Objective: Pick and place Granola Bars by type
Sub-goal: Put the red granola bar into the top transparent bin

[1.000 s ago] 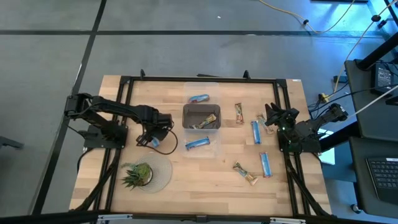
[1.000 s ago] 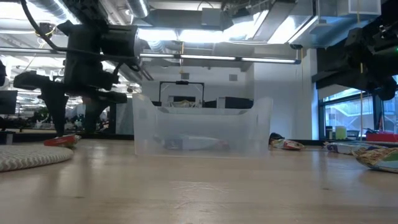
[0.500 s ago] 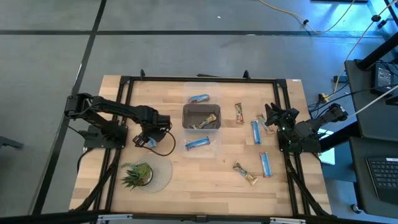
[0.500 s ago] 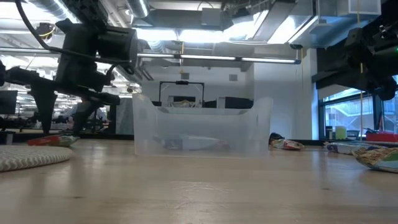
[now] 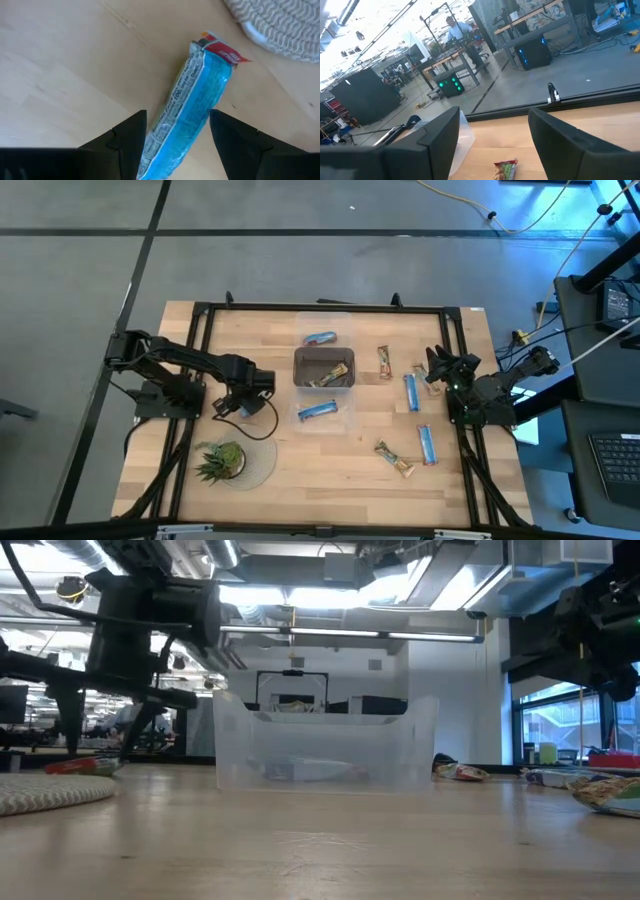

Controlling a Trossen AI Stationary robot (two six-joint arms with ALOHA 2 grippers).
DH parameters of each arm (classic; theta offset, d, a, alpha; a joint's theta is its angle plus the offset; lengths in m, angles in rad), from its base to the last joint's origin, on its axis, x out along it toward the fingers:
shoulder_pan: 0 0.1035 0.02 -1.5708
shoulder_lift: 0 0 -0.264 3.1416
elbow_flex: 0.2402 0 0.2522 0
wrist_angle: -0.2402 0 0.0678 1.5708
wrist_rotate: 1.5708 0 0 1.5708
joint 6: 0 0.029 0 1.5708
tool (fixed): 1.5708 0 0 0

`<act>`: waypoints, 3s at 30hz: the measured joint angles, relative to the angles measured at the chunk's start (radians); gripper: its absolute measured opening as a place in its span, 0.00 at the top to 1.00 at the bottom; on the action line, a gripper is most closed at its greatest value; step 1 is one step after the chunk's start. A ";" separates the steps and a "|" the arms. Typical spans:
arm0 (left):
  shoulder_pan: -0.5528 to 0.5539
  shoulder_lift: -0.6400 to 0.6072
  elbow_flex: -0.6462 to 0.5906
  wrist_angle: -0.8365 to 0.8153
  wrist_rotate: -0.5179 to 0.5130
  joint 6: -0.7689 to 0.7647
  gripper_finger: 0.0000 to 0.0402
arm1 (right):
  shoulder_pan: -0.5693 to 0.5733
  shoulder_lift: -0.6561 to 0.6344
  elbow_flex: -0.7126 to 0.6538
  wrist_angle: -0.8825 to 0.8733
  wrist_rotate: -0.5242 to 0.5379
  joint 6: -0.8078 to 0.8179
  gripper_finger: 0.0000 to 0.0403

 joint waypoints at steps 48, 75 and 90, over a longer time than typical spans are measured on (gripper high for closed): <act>0.002 0.110 0.010 0.141 -0.010 -0.937 0.47 | 0.000 0.000 0.000 -0.021 -0.002 -0.007 0.41; 0.004 0.032 0.009 0.150 -0.013 -0.987 0.77 | 0.000 0.000 0.000 -0.021 0.000 -0.034 0.41; 0.145 -0.117 0.264 0.188 -0.071 -1.004 0.77 | 0.000 0.000 0.000 -0.021 0.000 -0.031 0.41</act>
